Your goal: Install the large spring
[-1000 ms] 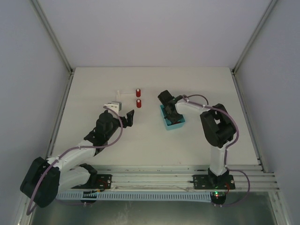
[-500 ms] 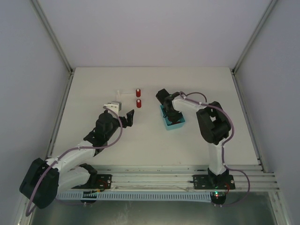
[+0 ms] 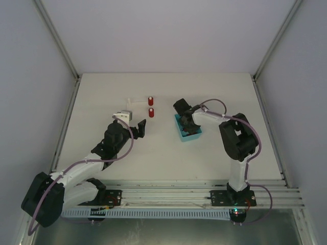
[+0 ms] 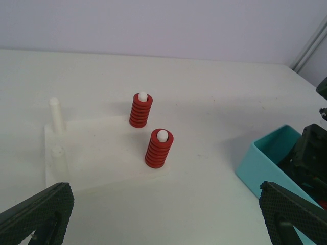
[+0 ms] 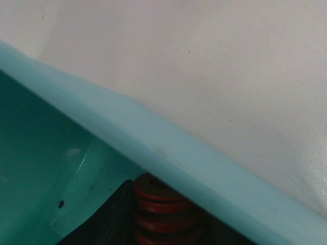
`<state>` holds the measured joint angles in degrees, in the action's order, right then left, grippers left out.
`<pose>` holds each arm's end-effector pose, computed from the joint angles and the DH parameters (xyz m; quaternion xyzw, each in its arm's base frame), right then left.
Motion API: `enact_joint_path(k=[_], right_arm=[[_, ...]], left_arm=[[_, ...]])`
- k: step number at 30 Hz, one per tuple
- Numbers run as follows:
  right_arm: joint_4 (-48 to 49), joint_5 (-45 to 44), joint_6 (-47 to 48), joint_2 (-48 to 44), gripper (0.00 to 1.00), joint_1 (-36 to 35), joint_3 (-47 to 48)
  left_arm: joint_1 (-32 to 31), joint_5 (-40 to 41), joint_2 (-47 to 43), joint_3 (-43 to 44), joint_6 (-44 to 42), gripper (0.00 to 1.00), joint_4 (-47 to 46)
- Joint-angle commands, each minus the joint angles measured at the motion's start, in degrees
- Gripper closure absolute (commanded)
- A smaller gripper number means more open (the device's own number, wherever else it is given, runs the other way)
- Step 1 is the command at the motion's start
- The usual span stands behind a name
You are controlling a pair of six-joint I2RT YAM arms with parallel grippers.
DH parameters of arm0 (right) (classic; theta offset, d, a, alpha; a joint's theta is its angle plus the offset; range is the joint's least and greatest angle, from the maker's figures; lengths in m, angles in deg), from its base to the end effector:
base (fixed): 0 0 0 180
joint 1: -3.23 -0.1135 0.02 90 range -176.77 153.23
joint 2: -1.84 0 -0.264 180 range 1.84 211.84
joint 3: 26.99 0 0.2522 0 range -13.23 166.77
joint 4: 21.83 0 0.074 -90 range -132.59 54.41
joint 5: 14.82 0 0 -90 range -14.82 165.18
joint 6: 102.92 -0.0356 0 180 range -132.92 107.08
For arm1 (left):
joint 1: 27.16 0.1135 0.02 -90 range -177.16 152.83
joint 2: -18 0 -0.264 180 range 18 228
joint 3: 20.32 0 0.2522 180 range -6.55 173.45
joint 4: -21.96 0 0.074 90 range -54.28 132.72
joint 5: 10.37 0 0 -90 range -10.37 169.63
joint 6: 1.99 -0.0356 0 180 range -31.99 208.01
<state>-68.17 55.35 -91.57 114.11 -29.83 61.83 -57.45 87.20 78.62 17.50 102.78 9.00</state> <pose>0.3322 0.2018 0.1566 0.4036 0.8823 0.0479 0.2373 0.2015 -0.1123 0.2271 0.0610 0.7622 -0.1995 0.6128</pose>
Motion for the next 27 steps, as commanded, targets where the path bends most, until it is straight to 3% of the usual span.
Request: enact_joint_path(k=[1,8,18,22,27], right_arm=[[2.9,0.1,8.5,-3.3,0.74,0.1,-1.9],[13.2,1.5,23.5,-11.1,0.78,0.1,-6.6],[16.3,-0.1,45.0,-17.8,0.84,0.1,-7.1],[19.6,4.9,56.4,-21.8,0.84,0.0,-8.6],[25.5,11.2,68.3,-27.2,0.86,-0.4,-13.3]], left_arm=[[-0.3,0.9,-0.1,-0.4,-0.4,0.01,-0.7],[-0.3,1.0,0.7,-0.5,0.2,0.01,-0.9],[-0.3,1.0,-2.2,-2.0,2.0,0.01,-1.6],[-0.3,3.9,-4.6,-4.5,3.9,0.01,-3.4],[-0.3,0.4,-5.5,-4.3,2.6,0.02,-4.0]])
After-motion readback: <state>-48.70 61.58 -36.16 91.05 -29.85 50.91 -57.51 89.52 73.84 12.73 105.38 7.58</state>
